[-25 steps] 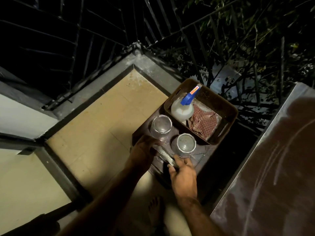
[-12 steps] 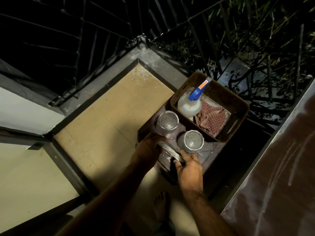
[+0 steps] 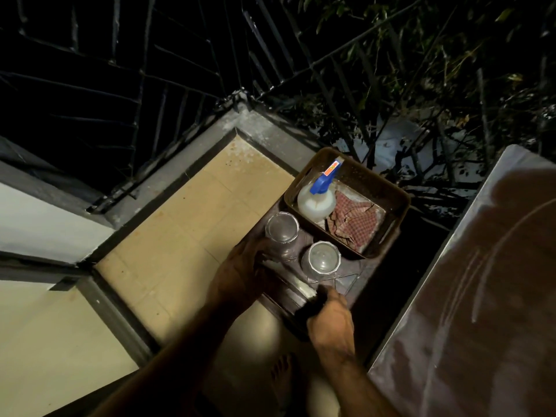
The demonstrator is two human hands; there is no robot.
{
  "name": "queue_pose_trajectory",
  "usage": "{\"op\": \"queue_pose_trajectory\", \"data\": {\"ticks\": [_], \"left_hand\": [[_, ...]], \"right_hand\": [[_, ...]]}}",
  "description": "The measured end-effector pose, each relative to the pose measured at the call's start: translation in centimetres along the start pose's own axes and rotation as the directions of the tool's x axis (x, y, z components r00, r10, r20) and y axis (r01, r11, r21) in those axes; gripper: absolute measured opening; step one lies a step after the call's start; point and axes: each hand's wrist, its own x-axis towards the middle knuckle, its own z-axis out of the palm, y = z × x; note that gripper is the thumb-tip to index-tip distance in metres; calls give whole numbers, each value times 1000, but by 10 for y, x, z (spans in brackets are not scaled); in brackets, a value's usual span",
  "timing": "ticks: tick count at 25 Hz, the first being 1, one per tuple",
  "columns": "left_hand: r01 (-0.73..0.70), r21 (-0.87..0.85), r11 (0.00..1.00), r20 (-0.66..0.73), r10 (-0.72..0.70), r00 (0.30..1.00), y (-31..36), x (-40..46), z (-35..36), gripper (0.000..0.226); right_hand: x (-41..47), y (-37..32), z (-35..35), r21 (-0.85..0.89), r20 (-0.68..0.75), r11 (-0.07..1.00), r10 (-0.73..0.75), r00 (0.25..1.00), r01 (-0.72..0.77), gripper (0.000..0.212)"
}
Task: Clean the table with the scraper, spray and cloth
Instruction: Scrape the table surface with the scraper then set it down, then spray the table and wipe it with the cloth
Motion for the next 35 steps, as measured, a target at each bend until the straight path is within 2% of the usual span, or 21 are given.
{"op": "queue_pose_trajectory", "data": {"ticks": [2, 6, 7, 10, 13, 17, 23, 28, 31, 35], "left_hand": [[-1, 32, 1000, 32, 0, 999, 4, 5, -10, 56], [-148, -9, 989, 101, 148, 984, 30, 28, -28, 39], [-182, 3, 983, 88, 181, 979, 38, 31, -29, 40], [-134, -17, 991, 56, 134, 989, 49, 38, -32, 50], [-119, -56, 991, 97, 124, 987, 51, 58, -32, 61], [-102, -52, 993, 66, 105, 992, 63, 86, -29, 70], [-168, 2, 986, 70, 168, 983, 70, 128, -8, 67], [-208, 67, 976, 147, 196, 969, 62, 157, 8, 78], [-229, 74, 971, 147, 216, 965, 59, 166, 14, 85], [-254, 23, 967, 122, 250, 961, 60, 168, 20, 58]], "right_hand": [[-8, -3, -15, -15, -7, 1000, -11, 1000, 11, 70], [-15, -16, -48, -72, -39, 995, -74, 996, 71, 61], [-14, -21, -57, -97, -58, 992, -92, 994, 86, 54], [-10, -35, -84, -143, -156, 980, -162, 974, 140, 36], [1, -47, -110, -166, -247, 969, -222, 943, 185, 31], [28, -54, -130, -205, -313, 953, -279, 908, 222, 25], [76, -63, -127, -259, -243, 932, -319, 916, 256, 37], [102, -72, -124, -341, -142, 894, -354, 924, 290, 56], [118, -72, -120, -315, -140, 906, -339, 930, 282, 59], [139, -64, -110, -283, -127, 919, -320, 939, 274, 67]]}}
